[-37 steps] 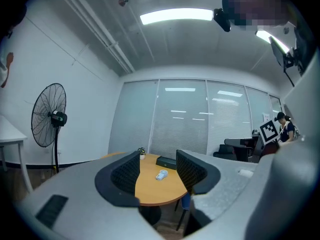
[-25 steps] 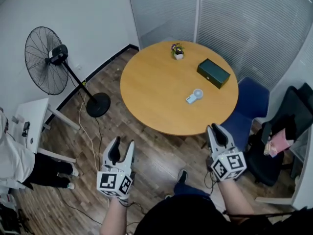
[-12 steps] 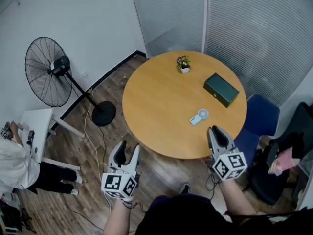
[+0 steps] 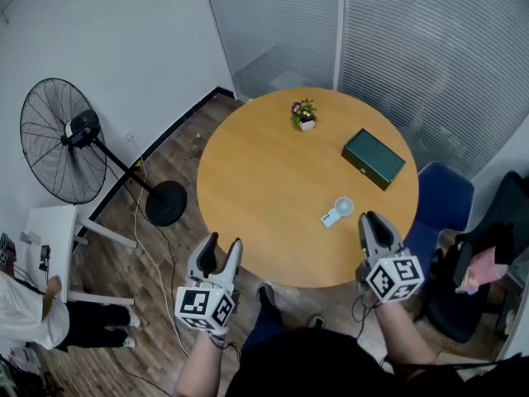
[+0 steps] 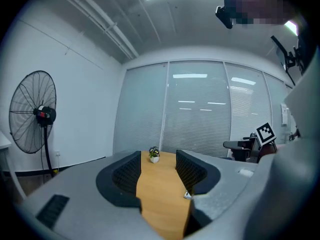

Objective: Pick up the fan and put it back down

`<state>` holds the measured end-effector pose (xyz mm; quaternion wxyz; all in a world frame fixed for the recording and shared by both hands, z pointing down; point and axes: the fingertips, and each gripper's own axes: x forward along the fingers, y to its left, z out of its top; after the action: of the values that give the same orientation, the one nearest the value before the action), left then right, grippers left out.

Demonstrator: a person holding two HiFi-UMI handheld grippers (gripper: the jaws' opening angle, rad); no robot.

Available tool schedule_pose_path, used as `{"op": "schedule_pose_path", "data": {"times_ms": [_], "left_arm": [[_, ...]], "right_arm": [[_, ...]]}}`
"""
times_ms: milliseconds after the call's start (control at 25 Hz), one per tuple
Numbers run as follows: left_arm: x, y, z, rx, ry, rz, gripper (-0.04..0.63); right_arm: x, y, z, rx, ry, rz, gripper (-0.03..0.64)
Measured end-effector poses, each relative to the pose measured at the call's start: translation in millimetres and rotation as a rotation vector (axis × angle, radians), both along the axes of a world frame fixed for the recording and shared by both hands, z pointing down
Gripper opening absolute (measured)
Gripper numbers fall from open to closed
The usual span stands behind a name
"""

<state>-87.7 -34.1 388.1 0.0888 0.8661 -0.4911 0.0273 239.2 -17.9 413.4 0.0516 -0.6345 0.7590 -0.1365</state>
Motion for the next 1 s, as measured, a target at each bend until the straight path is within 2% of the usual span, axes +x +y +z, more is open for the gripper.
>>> {"op": "schedule_pose_path", "data": {"times_ms": [280,520,720,840,1000], "left_arm": [[1,-96,-2,-0.003,0.01,0.13,0.216],[-3,-150,21,-0.061,0.029,0.223,0.216],[0,-182,50,-0.116,0.038,0.299,0.216],[5,-190,69,-0.156,0.033,0.345,0.216],[10,-198,86,-0.193,0.009,0.356,0.216]], "right_arm": [[1,-53,-1,-0.028,-0.005,0.143,0.067],[-14,-84,12,-0.088,0.007,0.226,0.069],[-17,-108,35,-0.138,-0.032,0.318,0.077],[-18,-115,61,-0.2,-0.04,0.358,0.099],[-6,-124,109,-0.293,-0.098,0.392,0.123]]}}
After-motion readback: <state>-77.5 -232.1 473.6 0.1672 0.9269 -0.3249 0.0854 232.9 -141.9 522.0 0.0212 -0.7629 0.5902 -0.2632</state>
